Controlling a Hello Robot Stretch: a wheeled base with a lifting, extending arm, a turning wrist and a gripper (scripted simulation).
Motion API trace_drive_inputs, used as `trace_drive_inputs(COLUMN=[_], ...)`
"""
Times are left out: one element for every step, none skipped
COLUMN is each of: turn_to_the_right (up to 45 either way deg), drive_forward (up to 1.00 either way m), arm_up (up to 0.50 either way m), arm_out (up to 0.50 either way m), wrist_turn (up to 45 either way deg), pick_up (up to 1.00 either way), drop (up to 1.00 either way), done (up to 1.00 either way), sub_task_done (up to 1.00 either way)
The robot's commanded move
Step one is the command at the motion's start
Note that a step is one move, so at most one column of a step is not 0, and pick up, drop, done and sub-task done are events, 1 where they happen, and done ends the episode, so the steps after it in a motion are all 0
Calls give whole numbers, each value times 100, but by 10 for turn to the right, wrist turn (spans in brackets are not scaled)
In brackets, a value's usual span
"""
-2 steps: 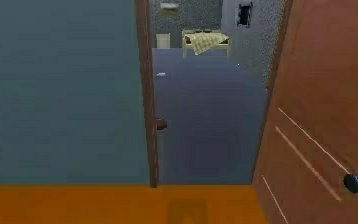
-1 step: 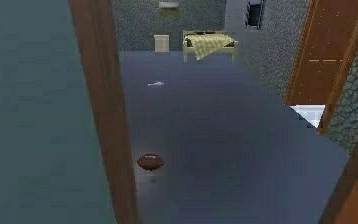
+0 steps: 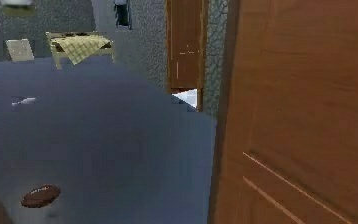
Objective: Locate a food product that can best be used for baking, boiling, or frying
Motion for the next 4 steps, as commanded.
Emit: trace_drive_inputs(turn_to_the_right=[0,-360,0,-30], drive_forward=[50,0,100,0], arm_up=[0,0,0,0], arm_out=[0,0,0,0], wrist_turn=[0,0,0,0], pick_up=[0,0,0,0], drop=[0,0,0,0], done=[0,0,0,0], sub_task_done=[0,0,0,0])
